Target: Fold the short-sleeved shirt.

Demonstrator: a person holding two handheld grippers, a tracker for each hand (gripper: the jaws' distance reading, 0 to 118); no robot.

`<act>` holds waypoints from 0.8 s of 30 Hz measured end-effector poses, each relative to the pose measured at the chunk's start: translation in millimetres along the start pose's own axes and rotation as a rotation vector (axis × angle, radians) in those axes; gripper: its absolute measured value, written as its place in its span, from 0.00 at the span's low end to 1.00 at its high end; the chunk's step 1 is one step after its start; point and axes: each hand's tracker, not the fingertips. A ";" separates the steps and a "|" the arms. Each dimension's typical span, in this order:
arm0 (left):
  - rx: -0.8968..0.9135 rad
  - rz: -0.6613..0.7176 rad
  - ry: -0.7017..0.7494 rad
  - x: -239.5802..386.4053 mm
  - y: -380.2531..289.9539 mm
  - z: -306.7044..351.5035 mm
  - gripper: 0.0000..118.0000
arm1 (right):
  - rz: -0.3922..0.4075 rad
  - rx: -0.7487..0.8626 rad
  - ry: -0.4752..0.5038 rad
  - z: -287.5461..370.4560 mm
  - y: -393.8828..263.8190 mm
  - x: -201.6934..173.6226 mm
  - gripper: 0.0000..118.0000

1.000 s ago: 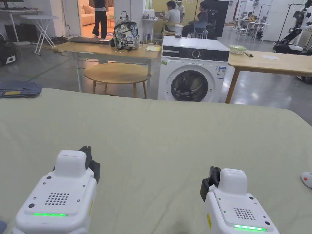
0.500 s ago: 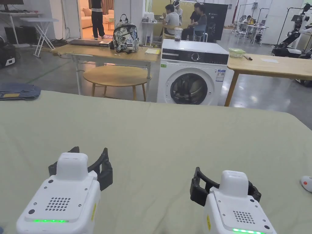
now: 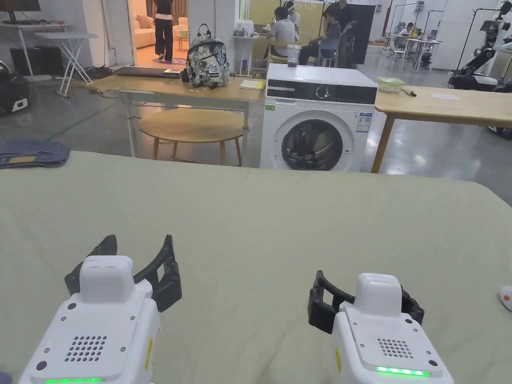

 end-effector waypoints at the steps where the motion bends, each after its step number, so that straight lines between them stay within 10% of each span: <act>1: 0.005 0.003 0.004 -0.4 0.1 0.0 0.59 | -0.002 -0.018 -0.023 -1.3 1.7 -2.5 0.81; 24: -0.087 0.021 -0.005 -5.5 4.2 -2.6 0.60 | -0.043 -0.103 -0.101 -5.4 14.9 -20.0 0.81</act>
